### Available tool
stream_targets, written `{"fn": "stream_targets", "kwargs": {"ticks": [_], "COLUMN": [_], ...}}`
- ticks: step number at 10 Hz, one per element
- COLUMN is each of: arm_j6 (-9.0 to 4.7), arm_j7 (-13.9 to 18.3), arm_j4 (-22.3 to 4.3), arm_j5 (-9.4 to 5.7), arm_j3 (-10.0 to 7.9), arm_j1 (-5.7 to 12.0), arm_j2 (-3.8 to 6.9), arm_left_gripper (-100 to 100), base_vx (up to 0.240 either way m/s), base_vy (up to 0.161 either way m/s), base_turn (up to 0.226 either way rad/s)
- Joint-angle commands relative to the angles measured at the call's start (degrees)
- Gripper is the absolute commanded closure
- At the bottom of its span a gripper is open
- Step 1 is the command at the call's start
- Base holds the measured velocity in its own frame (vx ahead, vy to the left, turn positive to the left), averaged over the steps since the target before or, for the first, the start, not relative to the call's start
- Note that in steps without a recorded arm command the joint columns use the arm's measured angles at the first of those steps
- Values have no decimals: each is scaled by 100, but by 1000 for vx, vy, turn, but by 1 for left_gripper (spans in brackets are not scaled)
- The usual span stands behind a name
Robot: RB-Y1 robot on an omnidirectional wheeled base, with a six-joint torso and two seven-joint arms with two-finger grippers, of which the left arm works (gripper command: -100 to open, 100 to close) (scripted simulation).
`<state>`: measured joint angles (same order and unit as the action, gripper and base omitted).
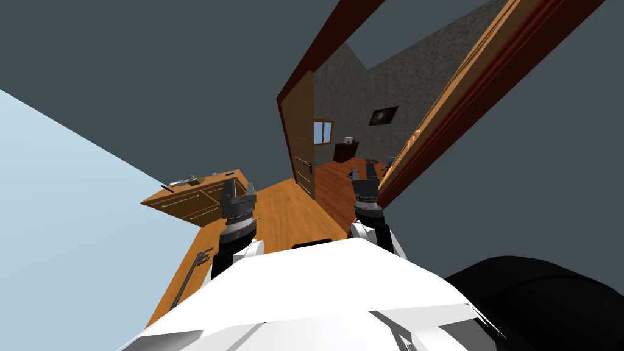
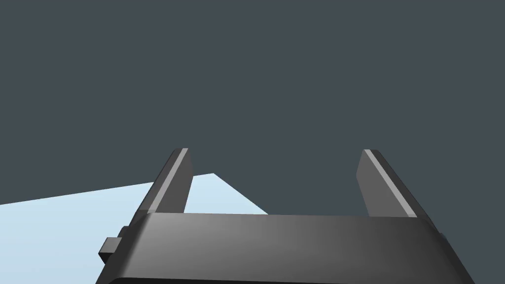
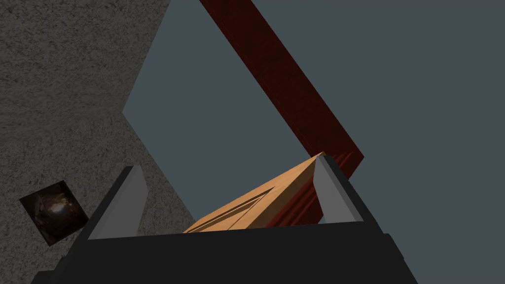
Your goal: Push the door open
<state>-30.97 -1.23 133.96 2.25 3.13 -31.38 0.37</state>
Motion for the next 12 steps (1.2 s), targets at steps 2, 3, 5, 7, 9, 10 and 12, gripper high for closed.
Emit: {"fn": "stream_targets", "kwargs": {"ticks": [2,3,5,7,9,10,12], "arm_j6": [2,3,5,7,9,10,11], "arm_j7": [23,37,60,90,111,124,148], "arm_j4": [-248,-394,-639,-954,-1185,-1316,-1580], "arm_j5": [-15,-24,-38,-57,-71,-79,-95], "arm_j3": [40,63,102,152,189,210,252], "arm_j1": [156,247,402,599,744,827,993], "arm_j2": [60,91,139,192,227,244,279], "arm_left_gripper": [-100,-100,-100,-100,-100,-100,-100], "base_vx": [92,47,83,97,105,84,81], "base_vy": [14,62,69,60,62,45,58], "base_turn": [-63,-66,-60,-78,-72,-62,-77]}}
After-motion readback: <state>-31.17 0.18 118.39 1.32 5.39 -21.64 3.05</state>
